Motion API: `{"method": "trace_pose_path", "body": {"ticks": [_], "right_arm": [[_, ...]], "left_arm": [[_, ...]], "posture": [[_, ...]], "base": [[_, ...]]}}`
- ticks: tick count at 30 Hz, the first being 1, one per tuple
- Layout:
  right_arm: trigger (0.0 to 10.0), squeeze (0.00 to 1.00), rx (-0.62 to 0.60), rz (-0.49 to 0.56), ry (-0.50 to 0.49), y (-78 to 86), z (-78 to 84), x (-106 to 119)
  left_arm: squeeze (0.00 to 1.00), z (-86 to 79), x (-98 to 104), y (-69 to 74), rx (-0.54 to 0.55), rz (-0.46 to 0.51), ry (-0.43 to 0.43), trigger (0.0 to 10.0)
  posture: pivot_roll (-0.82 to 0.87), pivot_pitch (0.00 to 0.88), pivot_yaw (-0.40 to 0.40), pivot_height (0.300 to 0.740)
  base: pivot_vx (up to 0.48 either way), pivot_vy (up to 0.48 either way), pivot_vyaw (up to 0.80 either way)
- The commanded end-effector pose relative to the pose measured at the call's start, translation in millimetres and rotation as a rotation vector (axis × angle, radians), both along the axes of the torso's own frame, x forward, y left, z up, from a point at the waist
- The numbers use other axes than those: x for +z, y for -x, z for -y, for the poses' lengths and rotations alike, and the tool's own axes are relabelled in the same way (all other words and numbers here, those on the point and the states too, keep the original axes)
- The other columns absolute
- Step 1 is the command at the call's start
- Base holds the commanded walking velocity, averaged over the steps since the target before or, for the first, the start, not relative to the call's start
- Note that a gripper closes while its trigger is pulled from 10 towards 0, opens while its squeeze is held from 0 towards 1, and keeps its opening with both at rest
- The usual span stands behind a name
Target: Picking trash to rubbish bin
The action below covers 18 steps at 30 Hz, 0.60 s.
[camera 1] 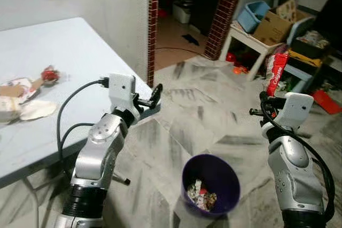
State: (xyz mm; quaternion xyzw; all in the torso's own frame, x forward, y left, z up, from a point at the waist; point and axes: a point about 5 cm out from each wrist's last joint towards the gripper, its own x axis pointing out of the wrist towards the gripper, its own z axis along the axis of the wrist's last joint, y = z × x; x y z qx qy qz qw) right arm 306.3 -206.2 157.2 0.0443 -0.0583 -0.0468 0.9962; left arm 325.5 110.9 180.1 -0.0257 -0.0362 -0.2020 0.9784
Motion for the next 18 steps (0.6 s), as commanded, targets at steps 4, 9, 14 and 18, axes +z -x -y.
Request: {"method": "trace_pose_path", "body": {"ticks": [4, 9, 14, 18], "right_arm": [[10.0, 0.00, -0.016, 0.005, 0.007, 1.4, 3.3, 2.7], [10.0, 0.00, -0.019, 0.002, 0.012, 1.2, 4.6, 2.5], [10.0, 0.00, 0.002, 0.028, -0.002, 1.4, 3.1, 6.0], [10.0, 0.00, 0.003, 0.008, -0.002, 0.4, 2.1, 4.1]], "left_arm": [[0.00, -1.1, 2.7, -1.7, 0.004, 0.009, 0.020, 10.0], [0.00, -1.9, -4.0, -5.5, 0.048, -0.055, 0.022, 10.0], [0.00, -2.2, -4.5, -8.1, 0.088, -0.056, -0.019, 10.0], [0.00, -1.9, -5.1, -8.5, 0.085, -0.060, -0.012, 10.0]], "posture": [[-0.02, 0.032, -0.065, 0.740], [-0.02, 0.030, -0.066, 0.740], [-0.02, 0.029, -0.070, 0.740], [-0.02, 0.029, -0.068, 0.740]], "base": [[0.000, -0.480, -0.72], [0.000, -0.096, -0.72], [0.000, 0.000, -0.28], [0.000, 0.000, 0.00]]}}
